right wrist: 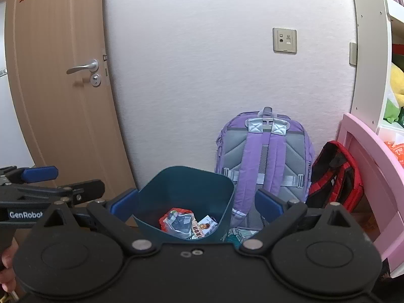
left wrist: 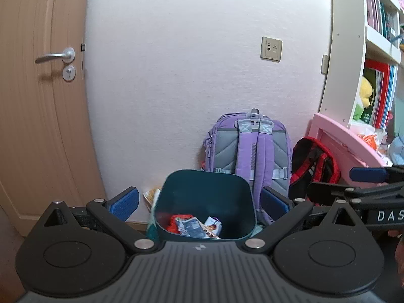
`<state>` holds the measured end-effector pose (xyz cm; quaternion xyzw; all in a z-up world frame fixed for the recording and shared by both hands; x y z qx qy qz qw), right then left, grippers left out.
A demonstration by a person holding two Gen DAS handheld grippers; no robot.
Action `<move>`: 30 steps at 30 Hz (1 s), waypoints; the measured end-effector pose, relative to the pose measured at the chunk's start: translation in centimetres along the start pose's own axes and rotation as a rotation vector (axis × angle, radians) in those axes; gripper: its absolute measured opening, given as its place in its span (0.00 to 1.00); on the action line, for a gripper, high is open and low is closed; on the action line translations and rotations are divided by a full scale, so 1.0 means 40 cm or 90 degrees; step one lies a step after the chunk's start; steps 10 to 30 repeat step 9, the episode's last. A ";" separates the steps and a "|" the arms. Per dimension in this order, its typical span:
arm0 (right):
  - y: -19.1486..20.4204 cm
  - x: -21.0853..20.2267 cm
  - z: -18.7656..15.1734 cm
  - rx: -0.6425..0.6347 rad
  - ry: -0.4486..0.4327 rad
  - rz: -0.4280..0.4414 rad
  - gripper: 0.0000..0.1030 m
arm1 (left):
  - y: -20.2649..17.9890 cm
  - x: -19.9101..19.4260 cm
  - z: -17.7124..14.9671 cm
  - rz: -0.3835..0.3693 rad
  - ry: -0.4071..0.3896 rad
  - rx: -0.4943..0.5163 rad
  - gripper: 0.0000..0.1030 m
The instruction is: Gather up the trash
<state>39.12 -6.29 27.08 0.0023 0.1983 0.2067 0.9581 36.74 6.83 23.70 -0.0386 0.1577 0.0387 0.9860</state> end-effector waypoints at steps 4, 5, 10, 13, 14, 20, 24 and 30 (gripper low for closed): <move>0.007 0.001 -0.003 -0.005 0.001 0.005 0.95 | 0.001 0.003 -0.006 0.010 -0.004 0.004 1.00; 0.008 0.000 -0.004 -0.006 0.001 0.007 0.95 | 0.000 0.003 -0.007 0.010 -0.003 0.006 1.00; 0.012 0.000 -0.007 -0.005 0.001 0.009 0.95 | -0.003 0.004 -0.013 0.018 -0.003 0.015 1.00; 0.012 0.000 -0.007 -0.005 0.001 0.009 0.95 | -0.003 0.004 -0.013 0.018 -0.003 0.015 1.00; 0.012 0.000 -0.007 -0.005 0.001 0.009 0.95 | -0.003 0.004 -0.013 0.018 -0.003 0.015 1.00; 0.012 0.000 -0.007 -0.005 0.001 0.009 0.95 | -0.003 0.004 -0.013 0.018 -0.003 0.015 1.00; 0.012 0.000 -0.007 -0.005 0.001 0.009 0.95 | -0.003 0.004 -0.013 0.018 -0.003 0.015 1.00; 0.012 0.000 -0.007 -0.005 0.001 0.009 0.95 | -0.003 0.004 -0.013 0.018 -0.003 0.015 1.00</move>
Point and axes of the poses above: each gripper's, at about its wrist camera, not at the fingertips, and x roughly the way its jaws point, y to its left, z to its top, the point moved 10 cm from there along x, roughly the way its jaws point, and after that the axes turned 10 degrees about -y, right-handed, at the moved point
